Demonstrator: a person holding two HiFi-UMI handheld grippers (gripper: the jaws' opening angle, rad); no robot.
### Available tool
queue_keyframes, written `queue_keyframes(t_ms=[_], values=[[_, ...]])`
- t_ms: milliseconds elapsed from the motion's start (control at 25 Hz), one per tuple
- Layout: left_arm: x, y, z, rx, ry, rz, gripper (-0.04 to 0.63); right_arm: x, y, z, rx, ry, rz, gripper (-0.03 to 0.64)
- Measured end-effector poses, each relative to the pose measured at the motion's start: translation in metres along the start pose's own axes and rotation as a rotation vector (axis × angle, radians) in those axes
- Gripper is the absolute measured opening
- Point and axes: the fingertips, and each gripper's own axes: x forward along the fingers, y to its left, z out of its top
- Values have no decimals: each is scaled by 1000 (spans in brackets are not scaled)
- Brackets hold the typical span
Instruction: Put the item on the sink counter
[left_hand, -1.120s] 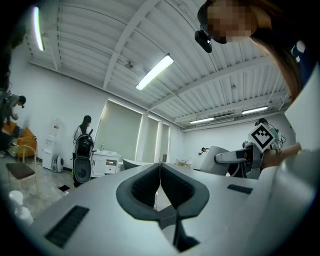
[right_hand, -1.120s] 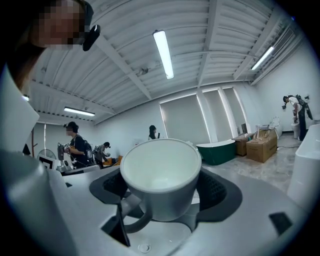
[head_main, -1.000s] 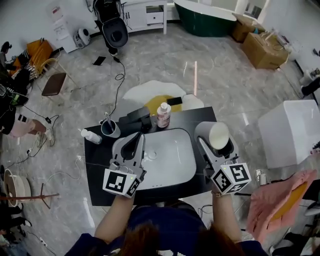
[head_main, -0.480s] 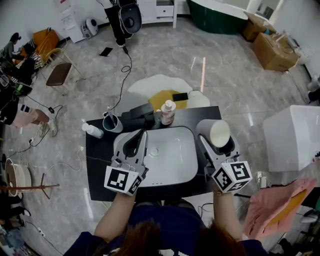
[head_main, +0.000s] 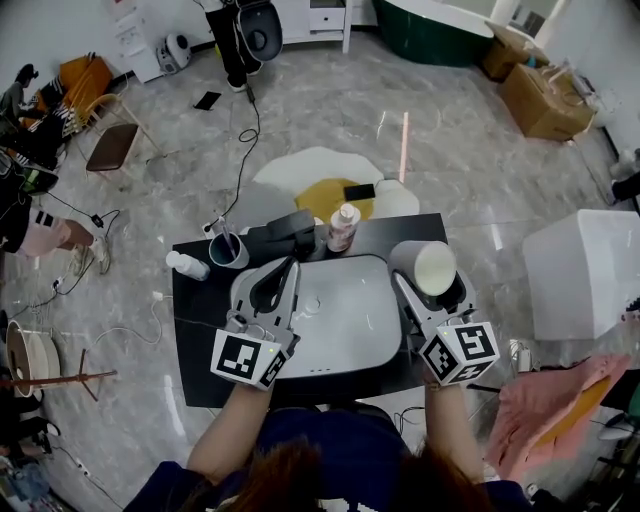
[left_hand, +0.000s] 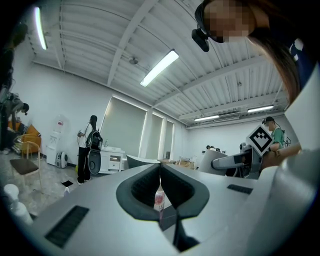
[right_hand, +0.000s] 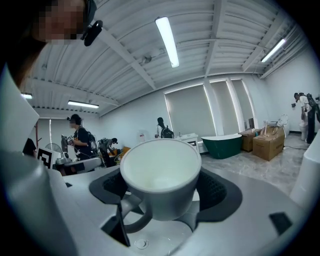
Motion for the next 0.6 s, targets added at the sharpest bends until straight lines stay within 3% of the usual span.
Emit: queue_keyframes(t_ms=[480, 600], values=[[17, 22, -48, -25, 66, -7, 23, 64, -27, -66, -66, 152, -27, 432], [20, 26, -60, -33, 86, -2, 23, 84, -37, -86, -41, 188, -25, 433]])
